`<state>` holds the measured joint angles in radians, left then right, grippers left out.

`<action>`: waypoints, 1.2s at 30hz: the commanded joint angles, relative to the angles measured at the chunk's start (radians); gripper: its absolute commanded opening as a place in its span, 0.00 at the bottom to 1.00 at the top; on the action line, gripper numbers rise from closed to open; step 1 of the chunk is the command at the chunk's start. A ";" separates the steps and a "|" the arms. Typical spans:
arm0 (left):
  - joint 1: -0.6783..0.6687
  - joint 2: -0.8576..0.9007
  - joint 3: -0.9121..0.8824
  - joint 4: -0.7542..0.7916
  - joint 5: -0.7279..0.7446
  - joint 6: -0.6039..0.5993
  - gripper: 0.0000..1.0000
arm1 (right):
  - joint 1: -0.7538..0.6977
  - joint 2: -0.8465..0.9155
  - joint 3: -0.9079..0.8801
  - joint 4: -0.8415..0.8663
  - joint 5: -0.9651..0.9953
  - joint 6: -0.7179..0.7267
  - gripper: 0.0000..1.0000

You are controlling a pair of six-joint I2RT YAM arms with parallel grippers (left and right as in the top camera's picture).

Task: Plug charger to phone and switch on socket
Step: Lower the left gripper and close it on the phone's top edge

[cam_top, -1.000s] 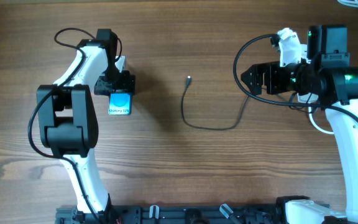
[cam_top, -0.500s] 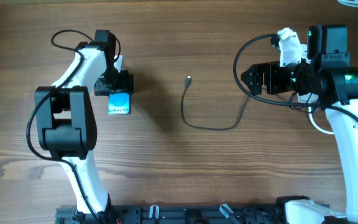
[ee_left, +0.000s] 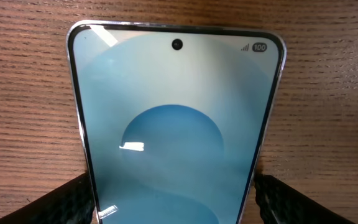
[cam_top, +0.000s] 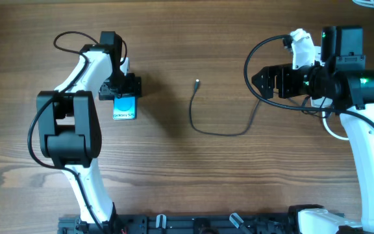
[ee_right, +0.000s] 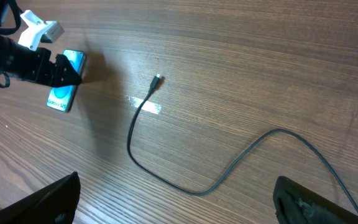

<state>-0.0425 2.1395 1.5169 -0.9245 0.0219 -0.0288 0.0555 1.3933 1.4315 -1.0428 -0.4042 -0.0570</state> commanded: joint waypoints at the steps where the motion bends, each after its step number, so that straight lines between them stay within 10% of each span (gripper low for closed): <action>1: -0.001 0.066 -0.061 0.017 0.036 -0.006 0.85 | 0.000 0.009 0.019 0.007 -0.023 0.008 1.00; 36: -0.001 0.063 0.171 -0.173 0.101 -0.032 0.68 | 0.000 0.010 0.019 0.022 -0.023 0.008 1.00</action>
<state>-0.0422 2.1906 1.6325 -1.0817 0.0673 -0.0437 0.0555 1.3933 1.4315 -1.0306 -0.4042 -0.0566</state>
